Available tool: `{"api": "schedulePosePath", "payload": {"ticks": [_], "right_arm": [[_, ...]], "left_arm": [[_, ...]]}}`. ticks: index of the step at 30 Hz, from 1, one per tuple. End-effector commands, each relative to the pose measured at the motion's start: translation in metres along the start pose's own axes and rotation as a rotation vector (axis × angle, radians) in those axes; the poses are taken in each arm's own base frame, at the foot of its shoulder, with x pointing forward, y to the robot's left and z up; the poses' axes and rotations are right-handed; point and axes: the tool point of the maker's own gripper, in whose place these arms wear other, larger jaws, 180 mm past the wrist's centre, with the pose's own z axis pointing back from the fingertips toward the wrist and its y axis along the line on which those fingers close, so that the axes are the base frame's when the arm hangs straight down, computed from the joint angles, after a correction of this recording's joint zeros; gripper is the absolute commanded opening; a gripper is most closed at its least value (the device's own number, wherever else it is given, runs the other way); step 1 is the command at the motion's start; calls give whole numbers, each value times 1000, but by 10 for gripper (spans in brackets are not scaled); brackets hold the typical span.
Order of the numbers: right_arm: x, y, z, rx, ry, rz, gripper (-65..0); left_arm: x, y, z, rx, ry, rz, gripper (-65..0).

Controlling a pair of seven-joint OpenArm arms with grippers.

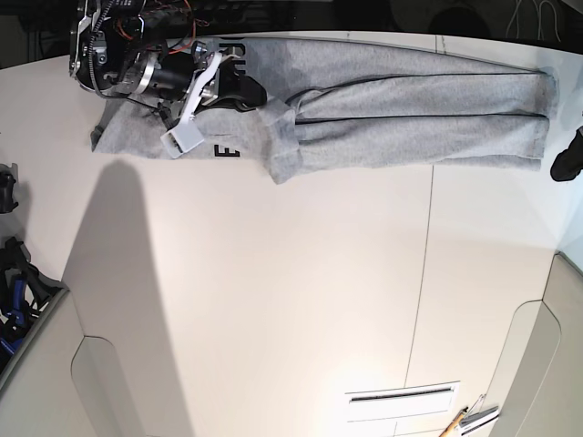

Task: Fold the T-shirt properly
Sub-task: 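Grasp the sleeve with the right gripper and tuck it onto the shirt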

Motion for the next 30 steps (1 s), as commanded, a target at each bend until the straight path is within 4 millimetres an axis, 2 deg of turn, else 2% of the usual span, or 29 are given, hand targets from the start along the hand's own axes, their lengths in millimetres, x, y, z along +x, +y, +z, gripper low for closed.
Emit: {"api": "schedulePosePath", "payload": {"ticks": [1, 9, 15, 16, 18, 20, 24, 30], "right_arm": [[7, 7, 2, 25, -34, 17, -650], [-1, 12, 2, 52, 6, 7, -650], [-10, -5, 3, -46, 56, 31, -650], [-10, -6, 3, -49, 56, 32, -603], [-6, -6, 2, -48, 33, 32, -446], [3, -5, 2, -47, -18, 33, -359], [15, -4, 3, -44, -64, 44, -351], [40, 4, 11, -58, -118, 124, -351]], "left_arm": [[21, -7, 8, -12, -46, -42, -443], [21, -7, 8, -12, -46, -42, -443], [23, -7, 8, -13, -54, -42, -443], [24, -7, 8, -13, -57, -42, -443], [24, -7, 8, -13, -60, -42, -443], [24, -7, 8, -12, -60, -42, -419], [23, -5, 8, -6, -54, -43, -318], [18, 11, 10, 76, -44, -67, -317]]}}
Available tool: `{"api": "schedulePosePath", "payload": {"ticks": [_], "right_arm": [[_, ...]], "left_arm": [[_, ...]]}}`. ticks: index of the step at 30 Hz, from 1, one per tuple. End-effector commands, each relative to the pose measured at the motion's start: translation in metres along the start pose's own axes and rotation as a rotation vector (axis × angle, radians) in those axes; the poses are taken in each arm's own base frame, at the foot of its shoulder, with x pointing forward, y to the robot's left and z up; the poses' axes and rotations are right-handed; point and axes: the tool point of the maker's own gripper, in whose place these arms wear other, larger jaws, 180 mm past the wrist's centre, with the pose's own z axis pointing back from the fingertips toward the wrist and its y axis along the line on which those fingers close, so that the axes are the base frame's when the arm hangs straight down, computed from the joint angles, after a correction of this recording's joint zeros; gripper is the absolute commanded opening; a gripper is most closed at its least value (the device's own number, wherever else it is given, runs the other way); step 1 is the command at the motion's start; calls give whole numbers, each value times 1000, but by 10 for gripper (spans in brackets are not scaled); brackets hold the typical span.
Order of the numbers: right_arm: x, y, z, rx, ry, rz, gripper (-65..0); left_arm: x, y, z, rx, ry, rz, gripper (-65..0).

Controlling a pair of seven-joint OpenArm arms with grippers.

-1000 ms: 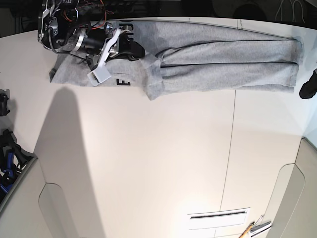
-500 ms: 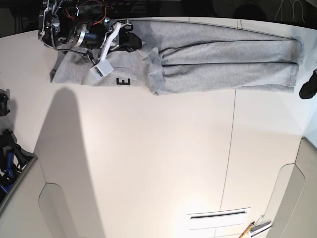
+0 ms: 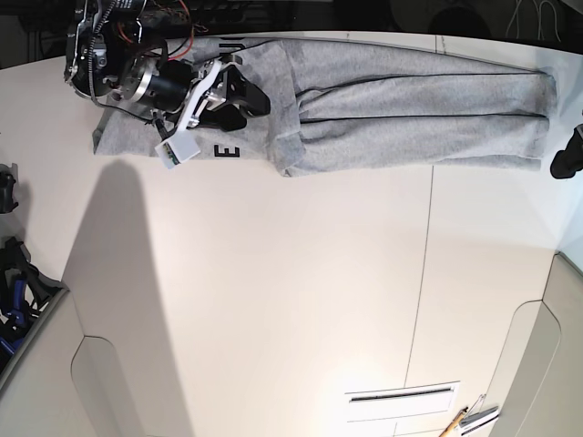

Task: Fold the T-shirt properly
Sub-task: 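Grasp the sleeve with the right gripper and tuck it onto the shirt, then grasp the hem edge with the left gripper and lift it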

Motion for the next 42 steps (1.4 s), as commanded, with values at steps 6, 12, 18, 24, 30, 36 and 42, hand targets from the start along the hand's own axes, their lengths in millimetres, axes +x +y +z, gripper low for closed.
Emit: {"api": "schedulePosePath", "payload": {"ticks": [6, 12, 18, 24, 30, 36, 42], "right_arm": [[45, 11, 19, -59, -138, 143, -351], [44, -5, 23, -162, -115, 179, -351], [47, -15, 29, -205, -131, 176, -351], [48, -38, 48, -288, -150, 148, -351], [50, -65, 74, -393, -187, 105, -351], [53, -87, 102, -485, -241, 68, -351], [54, -89, 107, -490, -259, 57, -351]], "left_arm": [[9, 23, 13, 119, -34, -75, -317], [-16, 43, 7, 192, -12, -55, -317], [-45, 74, 8, 251, 7, 47, -317], [-54, 85, 10, 277, 3, 78, -317], [-76, 71, 6, 205, 78, 154, -317], [-109, 54, -3, 128, 153, 238, -317], [-112, 47, -7, 94, 143, 265, -317]]}}
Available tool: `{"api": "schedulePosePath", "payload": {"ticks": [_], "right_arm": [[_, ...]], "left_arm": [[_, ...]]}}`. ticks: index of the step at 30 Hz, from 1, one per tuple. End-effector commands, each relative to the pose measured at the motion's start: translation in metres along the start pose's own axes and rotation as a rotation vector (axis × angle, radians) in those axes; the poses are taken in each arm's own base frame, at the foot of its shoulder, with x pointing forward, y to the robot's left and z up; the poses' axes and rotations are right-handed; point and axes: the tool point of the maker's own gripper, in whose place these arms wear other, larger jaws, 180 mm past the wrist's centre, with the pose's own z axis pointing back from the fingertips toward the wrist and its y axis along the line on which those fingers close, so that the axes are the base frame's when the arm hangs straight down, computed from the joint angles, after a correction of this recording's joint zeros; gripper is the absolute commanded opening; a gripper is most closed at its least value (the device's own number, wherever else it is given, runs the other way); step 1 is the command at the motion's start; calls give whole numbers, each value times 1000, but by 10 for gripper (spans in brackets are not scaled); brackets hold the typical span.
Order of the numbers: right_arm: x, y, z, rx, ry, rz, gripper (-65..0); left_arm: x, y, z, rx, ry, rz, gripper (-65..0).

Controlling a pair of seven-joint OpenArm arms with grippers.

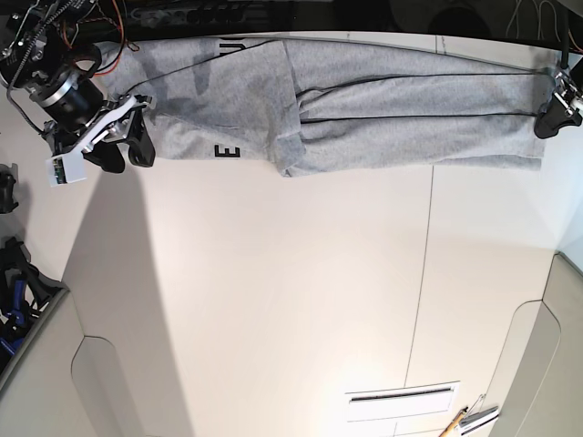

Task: Fold the T-shirt properly
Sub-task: 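Grasp the hem edge with the left gripper and lift it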

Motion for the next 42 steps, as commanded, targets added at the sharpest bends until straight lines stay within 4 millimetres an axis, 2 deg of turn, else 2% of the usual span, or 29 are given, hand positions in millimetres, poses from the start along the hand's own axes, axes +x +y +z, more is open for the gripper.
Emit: {"api": "schedulePosePath", "payload": {"ticks": [1, 10, 11, 15, 16, 21, 24, 30, 42], "right_arm": [[13, 2, 3, 9, -51, 11, -351], [13, 2, 3, 9, -51, 11, -351], [13, 2, 3, 9, -51, 11, -351], [13, 2, 3, 8, -50, 11, -351], [13, 2, 3, 8, -50, 12, -351], [10, -3, 3, -19, -32, 24, -351], [6, -10, 3, -57, -10, 25, -351], [-5, -42, 11, -220, 42, -13, -350], [-13, -99, 55, -427, 24, -112, -351]], "left_arm": [[-13, 7, 3, 39, 81, -13, -317], [-21, 2, -8, 30, 109, -31, -324], [-21, 2, -8, 30, 109, -31, -352], [-15, -4, -8, -3, 76, -15, -614], [-12, -8, -8, -19, 63, -13, -650], [6, -38, -7, -118, 12, -31, -650], [5, -61, -5, -174, 59, -92, -650], [10, -102, -2, -228, 81, -252, -650], [-23, -190, 3, -387, 40, -454, -650]]}}
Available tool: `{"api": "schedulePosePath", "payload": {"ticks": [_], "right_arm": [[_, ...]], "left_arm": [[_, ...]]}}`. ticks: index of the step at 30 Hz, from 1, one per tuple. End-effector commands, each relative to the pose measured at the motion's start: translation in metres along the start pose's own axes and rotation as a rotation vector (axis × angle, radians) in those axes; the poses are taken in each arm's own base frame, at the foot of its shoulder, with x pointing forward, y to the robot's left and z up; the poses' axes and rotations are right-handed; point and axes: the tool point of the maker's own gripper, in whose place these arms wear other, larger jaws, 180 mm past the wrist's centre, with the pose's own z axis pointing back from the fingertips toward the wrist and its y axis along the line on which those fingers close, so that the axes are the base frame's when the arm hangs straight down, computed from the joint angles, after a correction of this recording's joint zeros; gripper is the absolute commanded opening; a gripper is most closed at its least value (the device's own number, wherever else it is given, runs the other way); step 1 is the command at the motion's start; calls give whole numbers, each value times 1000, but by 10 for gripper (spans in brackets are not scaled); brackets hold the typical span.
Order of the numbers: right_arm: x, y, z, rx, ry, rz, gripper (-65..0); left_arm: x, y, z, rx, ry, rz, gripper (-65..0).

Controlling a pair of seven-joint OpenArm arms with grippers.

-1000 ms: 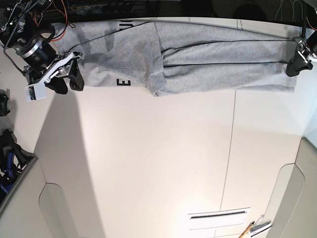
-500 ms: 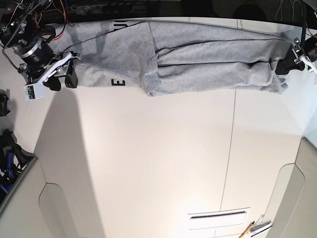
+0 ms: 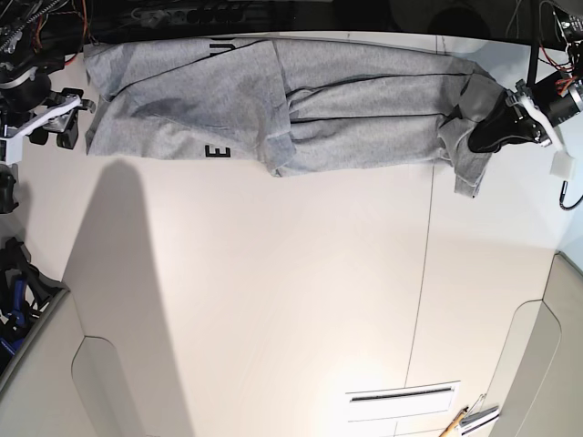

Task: Fold the T-shirt properly
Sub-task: 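Grasp the hem edge with the left gripper and lift it, then fold the hem edge with the left gripper toward the collar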

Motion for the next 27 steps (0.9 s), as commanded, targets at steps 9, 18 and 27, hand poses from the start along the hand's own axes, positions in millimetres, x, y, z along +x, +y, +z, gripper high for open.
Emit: {"api": "schedulePosePath", "payload": {"ticks": [9, 18, 27], "right_arm": [[19, -1, 6, 22, -69, 5, -351], [20, 3, 6, 39, -77, -2, -351], [22, 5, 6, 55, -86, -9, -351]], "left_arm": [[-1, -70, -34, -187, 4, -109, -650], [-29, -127, -77, -388, 59, -68, -650], [-43, -161, -95, -492, 67, -33, -650]]}}
